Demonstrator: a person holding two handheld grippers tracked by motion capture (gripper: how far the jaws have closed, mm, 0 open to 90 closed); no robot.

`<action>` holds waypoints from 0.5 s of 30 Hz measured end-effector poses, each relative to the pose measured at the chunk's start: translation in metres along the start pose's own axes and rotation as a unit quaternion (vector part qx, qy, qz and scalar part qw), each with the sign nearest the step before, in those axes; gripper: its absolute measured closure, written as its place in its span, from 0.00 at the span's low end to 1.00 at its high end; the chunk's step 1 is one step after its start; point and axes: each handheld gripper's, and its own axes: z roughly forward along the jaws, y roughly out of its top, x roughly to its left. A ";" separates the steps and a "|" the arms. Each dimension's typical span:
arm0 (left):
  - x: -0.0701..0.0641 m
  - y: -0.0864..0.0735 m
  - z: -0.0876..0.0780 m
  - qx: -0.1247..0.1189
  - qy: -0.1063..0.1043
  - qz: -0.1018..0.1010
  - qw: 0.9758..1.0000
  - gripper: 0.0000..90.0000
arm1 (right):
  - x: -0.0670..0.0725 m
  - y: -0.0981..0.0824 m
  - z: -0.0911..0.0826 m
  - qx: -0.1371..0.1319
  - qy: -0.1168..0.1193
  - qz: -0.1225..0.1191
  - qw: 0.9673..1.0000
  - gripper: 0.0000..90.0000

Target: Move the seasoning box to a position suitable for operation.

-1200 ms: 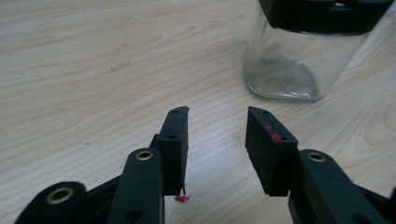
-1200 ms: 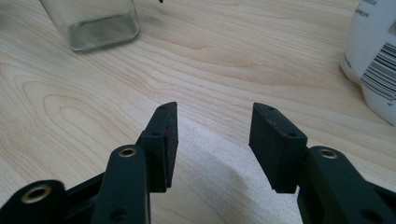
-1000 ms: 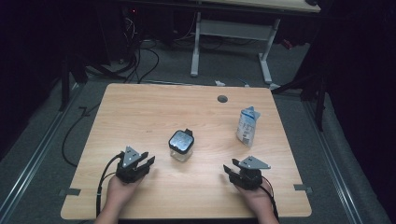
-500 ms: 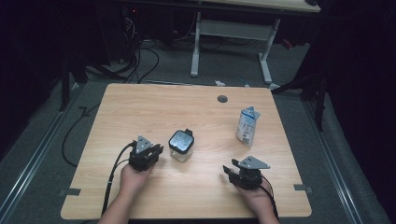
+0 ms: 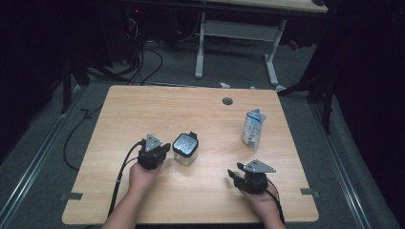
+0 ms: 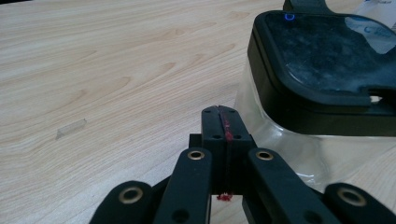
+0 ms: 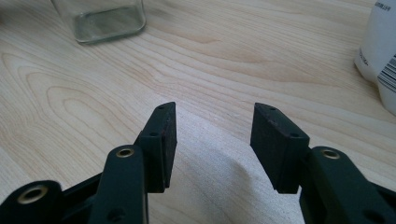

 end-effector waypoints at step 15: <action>-0.007 0.001 0.000 -0.007 -0.017 0.002 1.000 1.00 | 0.001 -0.001 0.001 0.002 -0.001 0.000 1.000 0.55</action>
